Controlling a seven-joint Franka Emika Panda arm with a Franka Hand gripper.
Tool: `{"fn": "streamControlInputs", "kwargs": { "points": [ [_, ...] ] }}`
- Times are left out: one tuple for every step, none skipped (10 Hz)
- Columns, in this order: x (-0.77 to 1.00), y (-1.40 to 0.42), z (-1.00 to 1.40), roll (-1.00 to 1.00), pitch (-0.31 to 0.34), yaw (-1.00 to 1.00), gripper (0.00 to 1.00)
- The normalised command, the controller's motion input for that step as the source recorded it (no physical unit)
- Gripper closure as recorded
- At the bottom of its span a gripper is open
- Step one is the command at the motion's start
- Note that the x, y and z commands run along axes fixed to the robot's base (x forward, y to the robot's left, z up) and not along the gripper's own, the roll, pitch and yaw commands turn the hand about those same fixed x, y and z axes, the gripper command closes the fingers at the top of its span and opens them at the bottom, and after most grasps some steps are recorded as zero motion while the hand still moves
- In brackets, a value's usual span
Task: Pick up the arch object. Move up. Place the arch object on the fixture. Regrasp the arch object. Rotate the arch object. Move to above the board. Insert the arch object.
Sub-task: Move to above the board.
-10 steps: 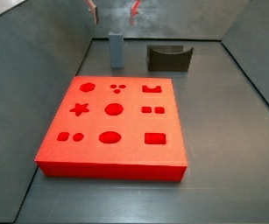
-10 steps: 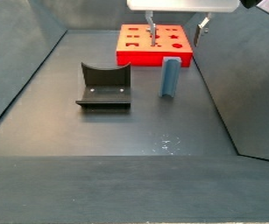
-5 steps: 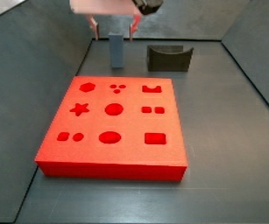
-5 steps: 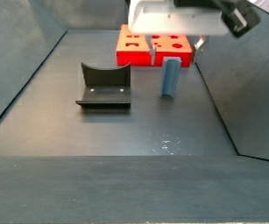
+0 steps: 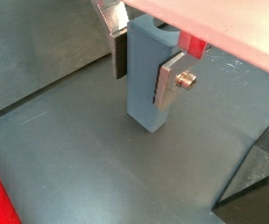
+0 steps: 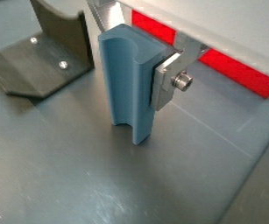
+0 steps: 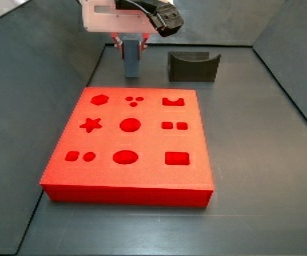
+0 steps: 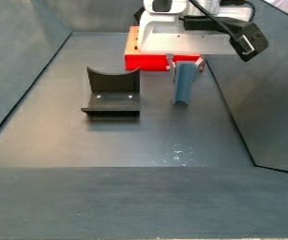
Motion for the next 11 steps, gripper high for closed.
{"fn": "streamControlInputs", "kwargs": {
  "points": [
    [0.03,-0.08,1.0,-0.07,-0.453,-0.03,1.0],
    [0.01,-0.07,1.0,-0.06,-0.382,-0.03,1.0],
    [0.0,-0.07,1.0,-0.06,-0.301,-0.02,1.0],
    [0.0,-0.06,1.0,-0.06,-0.176,-0.02,1.0],
    [0.0,-0.06,1.0,-0.06,-0.084,-0.01,1.0],
    [0.0,-0.06,1.0,-0.05,-0.009,-0.01,1.0],
    [0.0,-0.05,1.0,-0.05,0.037,0.0,1.0],
    [0.0,-0.05,1.0,-0.04,0.054,0.0,1.0],
    [0.01,-0.04,0.86,-0.04,0.069,0.0,1.0],
    [0.01,-0.03,0.68,-0.03,0.082,0.01,1.0],
    [0.02,-0.02,0.51,-0.03,0.087,0.01,1.0]
  ]
}}
